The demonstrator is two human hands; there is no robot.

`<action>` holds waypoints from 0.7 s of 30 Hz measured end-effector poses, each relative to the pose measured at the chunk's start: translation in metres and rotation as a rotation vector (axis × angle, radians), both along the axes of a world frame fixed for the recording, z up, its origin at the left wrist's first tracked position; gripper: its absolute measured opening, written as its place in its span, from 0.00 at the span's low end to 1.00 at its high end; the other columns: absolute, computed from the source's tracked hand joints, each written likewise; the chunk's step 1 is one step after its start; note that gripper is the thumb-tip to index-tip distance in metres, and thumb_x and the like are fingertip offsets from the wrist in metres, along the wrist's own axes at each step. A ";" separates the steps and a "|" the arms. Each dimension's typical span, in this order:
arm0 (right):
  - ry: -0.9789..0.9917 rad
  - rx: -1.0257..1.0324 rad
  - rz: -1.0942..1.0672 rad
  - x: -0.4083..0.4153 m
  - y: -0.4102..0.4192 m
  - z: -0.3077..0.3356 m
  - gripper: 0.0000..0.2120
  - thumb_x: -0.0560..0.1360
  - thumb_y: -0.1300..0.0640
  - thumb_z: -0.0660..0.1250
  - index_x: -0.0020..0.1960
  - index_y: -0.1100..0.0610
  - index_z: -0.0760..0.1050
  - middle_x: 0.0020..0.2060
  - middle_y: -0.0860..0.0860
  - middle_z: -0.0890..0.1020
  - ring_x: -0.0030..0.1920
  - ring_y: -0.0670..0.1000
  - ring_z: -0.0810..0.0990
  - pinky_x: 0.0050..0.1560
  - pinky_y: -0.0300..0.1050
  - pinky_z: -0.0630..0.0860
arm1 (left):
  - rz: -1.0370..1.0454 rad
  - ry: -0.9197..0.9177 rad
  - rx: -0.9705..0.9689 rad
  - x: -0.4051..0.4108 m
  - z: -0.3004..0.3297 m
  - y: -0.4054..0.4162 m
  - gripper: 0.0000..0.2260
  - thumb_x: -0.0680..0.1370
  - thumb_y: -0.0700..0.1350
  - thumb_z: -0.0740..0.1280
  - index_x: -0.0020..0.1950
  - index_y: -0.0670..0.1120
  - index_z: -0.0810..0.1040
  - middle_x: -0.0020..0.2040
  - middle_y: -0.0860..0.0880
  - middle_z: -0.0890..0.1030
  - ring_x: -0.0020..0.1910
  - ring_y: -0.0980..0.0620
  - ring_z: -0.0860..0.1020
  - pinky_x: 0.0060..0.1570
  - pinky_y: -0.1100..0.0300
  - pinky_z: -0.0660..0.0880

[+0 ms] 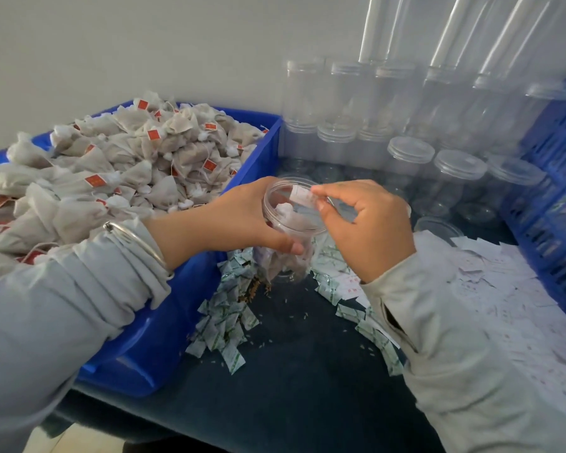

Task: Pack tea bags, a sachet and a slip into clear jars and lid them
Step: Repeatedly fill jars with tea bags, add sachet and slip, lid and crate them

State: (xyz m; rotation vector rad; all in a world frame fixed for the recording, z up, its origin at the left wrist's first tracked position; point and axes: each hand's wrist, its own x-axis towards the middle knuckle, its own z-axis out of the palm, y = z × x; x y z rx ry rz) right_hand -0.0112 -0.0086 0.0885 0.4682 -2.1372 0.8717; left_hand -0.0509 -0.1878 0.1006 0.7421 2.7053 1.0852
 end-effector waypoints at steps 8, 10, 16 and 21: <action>-0.271 -0.290 -0.132 -0.005 0.046 -0.011 0.11 0.75 0.64 0.66 0.53 0.53 0.81 0.45 0.43 0.81 0.46 0.45 0.80 0.52 0.37 0.75 | 0.036 -0.007 0.035 -0.001 -0.002 0.000 0.40 0.52 0.67 0.73 0.62 0.61 0.67 0.57 0.62 0.76 0.56 0.67 0.73 0.55 0.69 0.68; -0.352 -0.340 -0.127 -0.001 0.055 -0.017 0.13 0.75 0.63 0.66 0.52 0.47 0.79 0.43 0.40 0.81 0.43 0.37 0.79 0.47 0.29 0.75 | 0.038 -0.018 0.059 -0.002 -0.003 0.000 0.42 0.52 0.68 0.72 0.64 0.60 0.67 0.57 0.62 0.76 0.56 0.68 0.73 0.55 0.69 0.67; -0.413 -0.229 0.209 0.022 0.048 -0.019 0.27 0.71 0.59 0.72 0.61 0.35 0.66 0.59 0.37 0.72 0.54 0.38 0.76 0.57 0.33 0.73 | 0.063 -0.020 0.184 0.003 0.003 0.007 0.43 0.53 0.66 0.74 0.66 0.58 0.67 0.58 0.61 0.77 0.57 0.67 0.74 0.57 0.65 0.69; -0.204 0.046 0.198 0.029 0.057 0.025 0.28 0.70 0.55 0.69 0.67 0.44 0.64 0.67 0.46 0.64 0.68 0.41 0.63 0.68 0.34 0.62 | -0.007 -0.051 0.416 0.011 0.030 0.042 0.37 0.55 0.59 0.76 0.62 0.56 0.70 0.59 0.56 0.78 0.54 0.64 0.78 0.45 0.71 0.75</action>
